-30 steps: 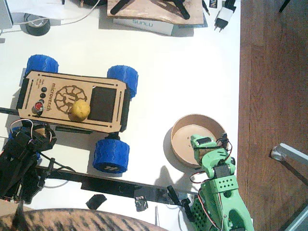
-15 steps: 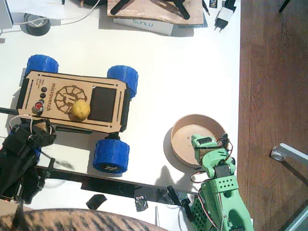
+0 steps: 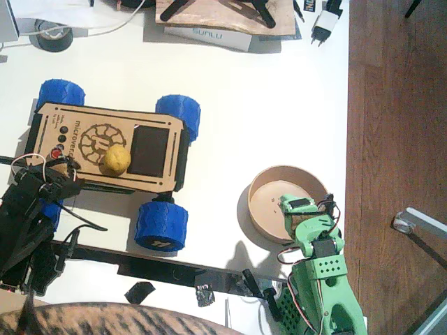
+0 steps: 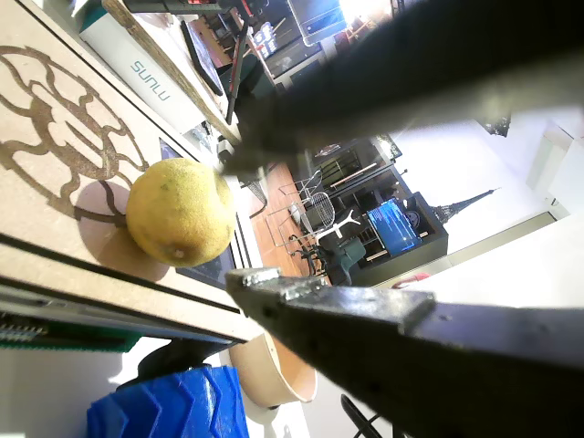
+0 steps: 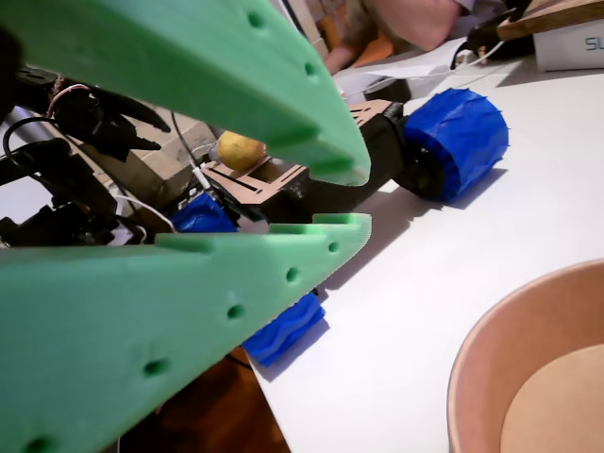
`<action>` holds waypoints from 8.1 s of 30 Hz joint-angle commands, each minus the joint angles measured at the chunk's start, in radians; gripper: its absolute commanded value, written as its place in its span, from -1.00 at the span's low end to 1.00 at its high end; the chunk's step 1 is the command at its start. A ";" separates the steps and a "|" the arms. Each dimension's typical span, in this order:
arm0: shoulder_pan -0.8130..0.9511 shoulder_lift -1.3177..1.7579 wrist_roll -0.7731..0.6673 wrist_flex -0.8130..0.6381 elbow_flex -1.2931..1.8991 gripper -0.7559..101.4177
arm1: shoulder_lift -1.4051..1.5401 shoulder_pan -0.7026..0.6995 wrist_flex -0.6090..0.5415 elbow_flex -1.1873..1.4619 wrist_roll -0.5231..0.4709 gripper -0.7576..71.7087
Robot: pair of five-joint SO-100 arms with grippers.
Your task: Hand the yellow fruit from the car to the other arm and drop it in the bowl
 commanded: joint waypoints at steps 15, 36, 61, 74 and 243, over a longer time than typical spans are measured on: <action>-0.058 -0.308 0.057 -0.247 -0.146 -0.35 | 0.008 0.008 0.009 -0.055 0.002 -0.97; -0.035 -0.742 0.150 -0.330 -0.371 -0.06 | 0.009 0.006 0.009 -0.054 0.000 -0.97; 0.072 -0.953 0.135 -0.492 -0.373 0.04 | 0.009 0.003 0.011 -0.052 -0.003 -0.97; 0.095 -0.966 0.133 -0.512 -0.373 0.04 | 0.009 0.003 0.011 -0.052 -0.003 -0.97; 0.442 -0.308 -0.118 0.002 -0.575 -0.99 | 0.009 -0.037 0.017 -0.097 -0.074 -0.98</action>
